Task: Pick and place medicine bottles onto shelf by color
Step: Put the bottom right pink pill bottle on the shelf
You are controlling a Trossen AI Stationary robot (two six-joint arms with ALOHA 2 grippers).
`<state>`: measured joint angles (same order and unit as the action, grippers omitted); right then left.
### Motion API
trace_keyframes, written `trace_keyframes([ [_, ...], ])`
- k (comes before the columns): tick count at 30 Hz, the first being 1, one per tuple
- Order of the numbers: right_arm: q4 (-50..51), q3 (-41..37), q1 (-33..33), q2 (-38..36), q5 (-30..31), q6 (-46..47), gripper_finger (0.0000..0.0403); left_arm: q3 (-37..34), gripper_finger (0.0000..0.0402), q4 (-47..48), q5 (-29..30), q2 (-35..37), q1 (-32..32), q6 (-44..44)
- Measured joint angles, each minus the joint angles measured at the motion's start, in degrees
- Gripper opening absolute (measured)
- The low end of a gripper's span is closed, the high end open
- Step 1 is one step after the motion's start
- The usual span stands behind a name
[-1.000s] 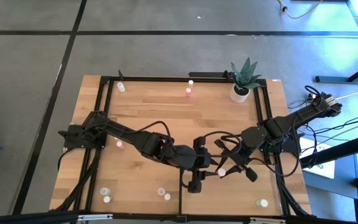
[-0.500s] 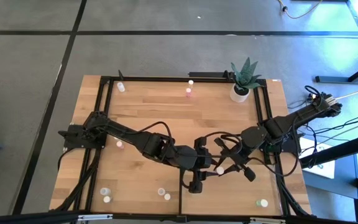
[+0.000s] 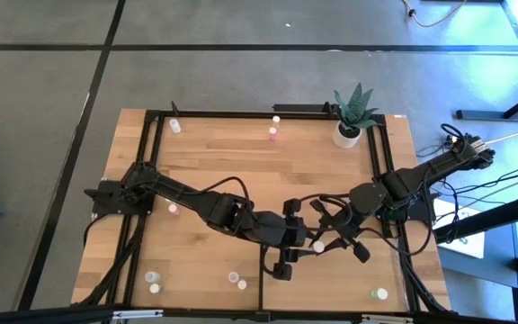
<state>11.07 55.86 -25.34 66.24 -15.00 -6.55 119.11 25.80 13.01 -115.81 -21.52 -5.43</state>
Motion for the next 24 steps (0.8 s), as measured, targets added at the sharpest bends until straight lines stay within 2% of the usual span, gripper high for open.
trace_keyframes([
  [24, -0.13, 0.00, 0.00, -0.02, 1.14, 0.22, 0.0111, -0.02, 0.0139, -2.84, 2.39, -1.33, -0.02, 1.55],
])
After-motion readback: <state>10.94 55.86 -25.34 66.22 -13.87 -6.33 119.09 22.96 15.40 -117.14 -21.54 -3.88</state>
